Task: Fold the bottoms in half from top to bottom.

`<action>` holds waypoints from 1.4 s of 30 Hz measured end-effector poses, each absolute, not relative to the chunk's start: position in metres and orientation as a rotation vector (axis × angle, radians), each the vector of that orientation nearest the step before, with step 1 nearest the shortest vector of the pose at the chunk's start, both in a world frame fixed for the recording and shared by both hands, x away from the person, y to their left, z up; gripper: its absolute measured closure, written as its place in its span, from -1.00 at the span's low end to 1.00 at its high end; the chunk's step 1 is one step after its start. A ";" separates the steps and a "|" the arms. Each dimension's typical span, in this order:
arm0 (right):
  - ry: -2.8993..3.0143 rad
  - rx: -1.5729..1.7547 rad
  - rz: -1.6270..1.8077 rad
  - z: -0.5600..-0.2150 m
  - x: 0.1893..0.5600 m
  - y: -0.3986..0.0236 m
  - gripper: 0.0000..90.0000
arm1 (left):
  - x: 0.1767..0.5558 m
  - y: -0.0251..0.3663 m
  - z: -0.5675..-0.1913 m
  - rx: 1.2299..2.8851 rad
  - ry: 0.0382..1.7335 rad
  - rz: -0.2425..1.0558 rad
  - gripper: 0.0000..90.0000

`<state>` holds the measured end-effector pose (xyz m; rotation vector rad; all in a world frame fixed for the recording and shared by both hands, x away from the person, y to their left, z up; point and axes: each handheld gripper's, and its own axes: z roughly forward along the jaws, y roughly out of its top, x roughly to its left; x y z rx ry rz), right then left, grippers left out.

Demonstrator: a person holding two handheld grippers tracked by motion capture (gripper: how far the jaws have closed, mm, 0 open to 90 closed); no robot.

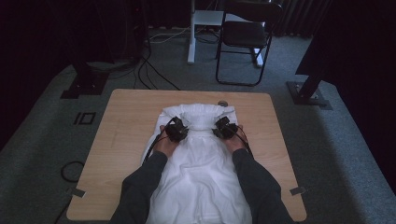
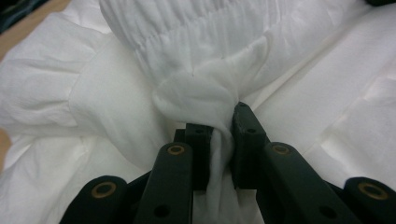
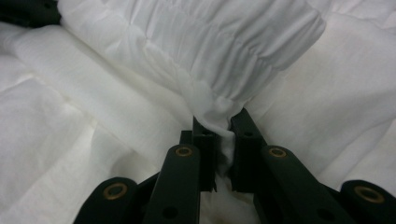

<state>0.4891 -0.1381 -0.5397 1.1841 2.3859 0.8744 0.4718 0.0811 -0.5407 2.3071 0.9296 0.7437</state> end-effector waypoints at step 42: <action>2.109 0.938 1.371 -0.401 0.394 -0.176 0.86 | 0.375 0.123 -0.398 1.858 0.812 0.445 0.87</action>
